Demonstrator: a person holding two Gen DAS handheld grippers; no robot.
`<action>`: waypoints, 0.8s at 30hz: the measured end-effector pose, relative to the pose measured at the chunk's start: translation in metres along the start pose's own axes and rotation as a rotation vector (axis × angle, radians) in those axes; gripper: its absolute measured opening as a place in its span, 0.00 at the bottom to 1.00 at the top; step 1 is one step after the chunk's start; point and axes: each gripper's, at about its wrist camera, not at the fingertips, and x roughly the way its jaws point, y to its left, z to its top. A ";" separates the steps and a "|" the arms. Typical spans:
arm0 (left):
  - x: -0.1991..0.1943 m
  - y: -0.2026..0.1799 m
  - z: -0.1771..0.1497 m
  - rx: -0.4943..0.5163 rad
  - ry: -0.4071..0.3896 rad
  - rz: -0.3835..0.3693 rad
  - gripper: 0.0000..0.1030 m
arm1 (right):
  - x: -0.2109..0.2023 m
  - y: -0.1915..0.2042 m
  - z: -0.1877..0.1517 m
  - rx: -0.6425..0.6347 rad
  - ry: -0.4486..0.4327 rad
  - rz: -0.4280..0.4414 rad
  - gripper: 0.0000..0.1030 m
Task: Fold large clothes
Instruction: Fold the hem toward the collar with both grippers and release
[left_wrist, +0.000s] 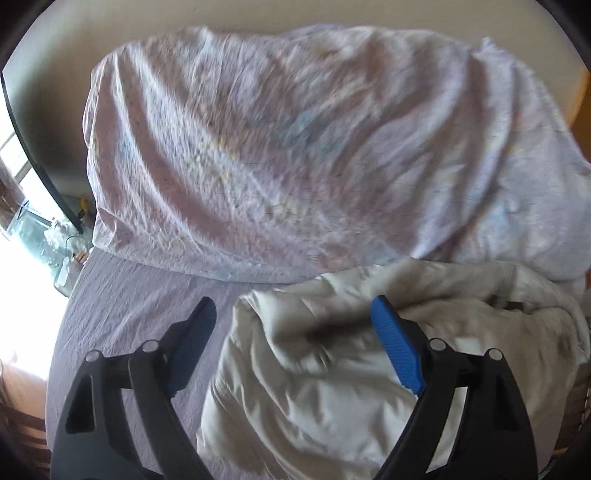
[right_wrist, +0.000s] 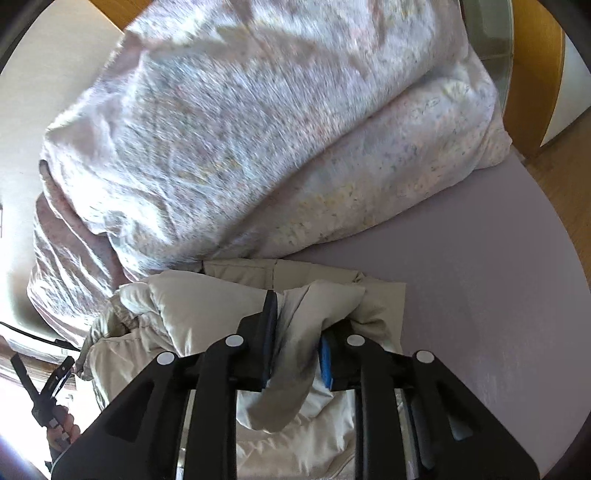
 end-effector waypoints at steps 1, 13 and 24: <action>-0.005 -0.003 -0.005 0.011 -0.003 -0.012 0.84 | -0.003 0.000 0.000 0.005 -0.007 0.002 0.21; 0.008 -0.034 -0.053 0.090 0.076 -0.055 0.85 | -0.036 -0.008 -0.010 0.051 -0.063 0.067 0.53; 0.031 -0.043 -0.067 0.099 0.087 -0.041 0.90 | 0.027 0.075 -0.072 -0.265 0.076 0.034 0.53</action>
